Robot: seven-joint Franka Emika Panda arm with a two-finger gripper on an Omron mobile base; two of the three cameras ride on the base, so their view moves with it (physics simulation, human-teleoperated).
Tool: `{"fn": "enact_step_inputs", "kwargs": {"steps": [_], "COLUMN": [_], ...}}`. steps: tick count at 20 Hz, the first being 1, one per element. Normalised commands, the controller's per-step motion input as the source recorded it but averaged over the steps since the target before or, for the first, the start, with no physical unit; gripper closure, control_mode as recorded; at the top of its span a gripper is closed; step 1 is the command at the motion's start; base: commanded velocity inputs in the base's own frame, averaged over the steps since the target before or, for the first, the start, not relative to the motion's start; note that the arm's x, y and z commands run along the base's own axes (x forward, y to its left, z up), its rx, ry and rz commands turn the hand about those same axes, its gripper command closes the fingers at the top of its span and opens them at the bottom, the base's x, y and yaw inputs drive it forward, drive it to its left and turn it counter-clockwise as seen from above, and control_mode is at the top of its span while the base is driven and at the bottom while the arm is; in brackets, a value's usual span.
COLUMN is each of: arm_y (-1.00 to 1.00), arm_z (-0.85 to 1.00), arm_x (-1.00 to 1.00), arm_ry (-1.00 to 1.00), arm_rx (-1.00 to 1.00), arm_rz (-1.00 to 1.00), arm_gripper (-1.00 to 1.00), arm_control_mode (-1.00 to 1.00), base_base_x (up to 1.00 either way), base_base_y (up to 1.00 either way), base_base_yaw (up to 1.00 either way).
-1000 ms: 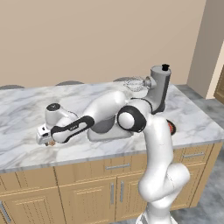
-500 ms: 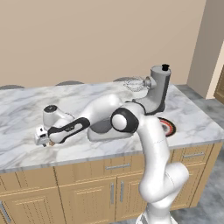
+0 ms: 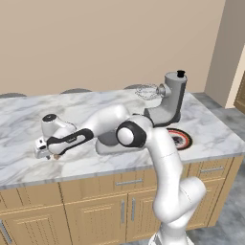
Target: Add butter and sugar cubes to the stand mixer bowl and then turn on the stand mixer to begin making frosting.
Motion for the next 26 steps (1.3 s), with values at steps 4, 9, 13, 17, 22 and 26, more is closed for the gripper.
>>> {"fn": "enact_step_inputs", "kwargs": {"steps": [4, 9, 13, 17, 22, 26], "arm_y": [-0.08, -0.23, -0.14, -0.33, -0.52, -0.69], "arm_z": [-0.06, -0.01, 0.3, 0.97, 1.0, 0.85], "arm_x": [-0.04, -0.14, -0.24, -0.28, -0.19, 0.0], "arm_ry": [0.0, 0.0, 0.0, -0.06, -0.05, 0.0], "arm_rx": [-0.05, -0.03, 0.0, 0.04, 0.05, 0.0], "arm_rz": [0.0, 0.0, 0.0, 0.0, -0.03, -0.07], "arm_gripper": [1.0, 1.0, 1.0, 1.0, 1.0, 1.0], "arm_control_mode": [-1.0, -1.0, -1.0, -1.0, -1.0, -1.0], "base_base_x": [0.0, 0.0, 0.0, 0.0, 0.0, 0.0], "base_base_y": [0.0, 0.0, 0.0, 0.0, 0.0, 0.0], "base_base_yaw": [0.0, 0.0, 0.0, 0.0, 0.0, 0.0]}}
